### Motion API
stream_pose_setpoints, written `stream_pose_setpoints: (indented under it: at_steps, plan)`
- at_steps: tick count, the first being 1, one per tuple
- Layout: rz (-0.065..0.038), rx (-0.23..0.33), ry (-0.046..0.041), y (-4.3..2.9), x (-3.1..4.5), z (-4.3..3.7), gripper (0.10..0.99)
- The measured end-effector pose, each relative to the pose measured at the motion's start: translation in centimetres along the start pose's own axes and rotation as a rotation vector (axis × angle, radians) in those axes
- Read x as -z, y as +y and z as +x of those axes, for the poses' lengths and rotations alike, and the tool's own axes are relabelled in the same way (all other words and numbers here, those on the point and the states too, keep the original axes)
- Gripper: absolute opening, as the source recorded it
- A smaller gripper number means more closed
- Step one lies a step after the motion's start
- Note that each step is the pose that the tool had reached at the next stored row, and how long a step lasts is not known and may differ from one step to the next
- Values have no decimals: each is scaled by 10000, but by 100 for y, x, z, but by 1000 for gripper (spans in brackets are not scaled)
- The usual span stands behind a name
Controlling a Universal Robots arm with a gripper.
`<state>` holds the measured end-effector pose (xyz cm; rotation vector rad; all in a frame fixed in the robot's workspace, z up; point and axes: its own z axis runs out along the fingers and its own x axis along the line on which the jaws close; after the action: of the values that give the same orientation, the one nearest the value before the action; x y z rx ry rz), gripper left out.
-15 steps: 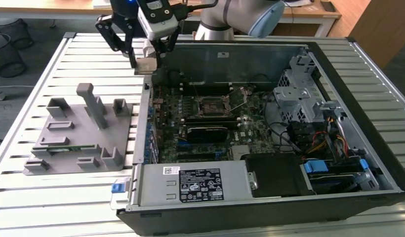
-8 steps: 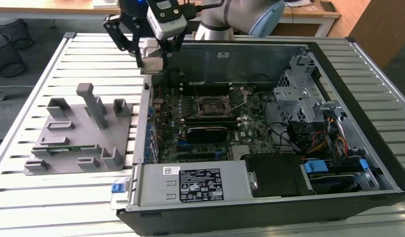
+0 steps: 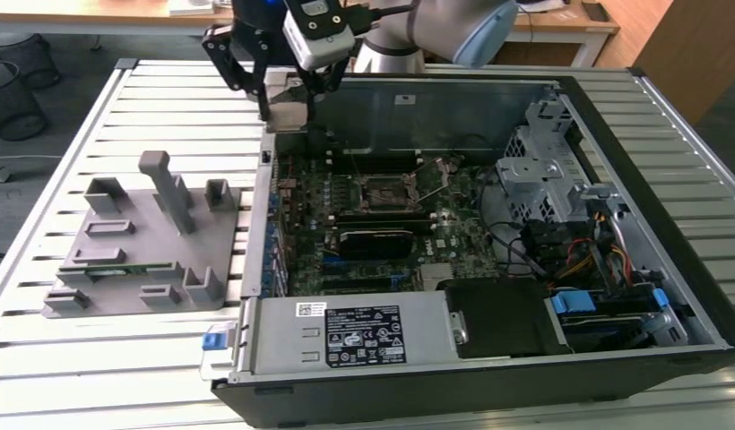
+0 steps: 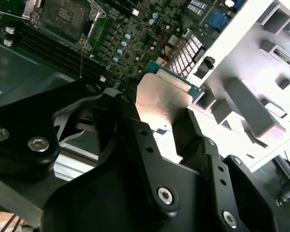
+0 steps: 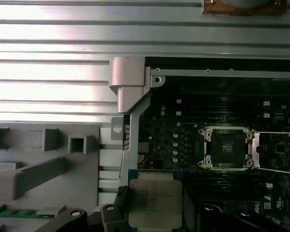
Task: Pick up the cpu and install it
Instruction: 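Pick up the cpu and move it towards the insertion slot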
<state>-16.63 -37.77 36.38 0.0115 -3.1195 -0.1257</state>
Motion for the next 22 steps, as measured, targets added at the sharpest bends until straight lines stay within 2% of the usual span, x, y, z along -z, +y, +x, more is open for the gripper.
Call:
stream_pose_setpoints:
  at_steps: [8,22]
  plan:
    - [-1,0,0,45,-4,-135,537]
    - [0,0,-1,121,-10,-313,537]
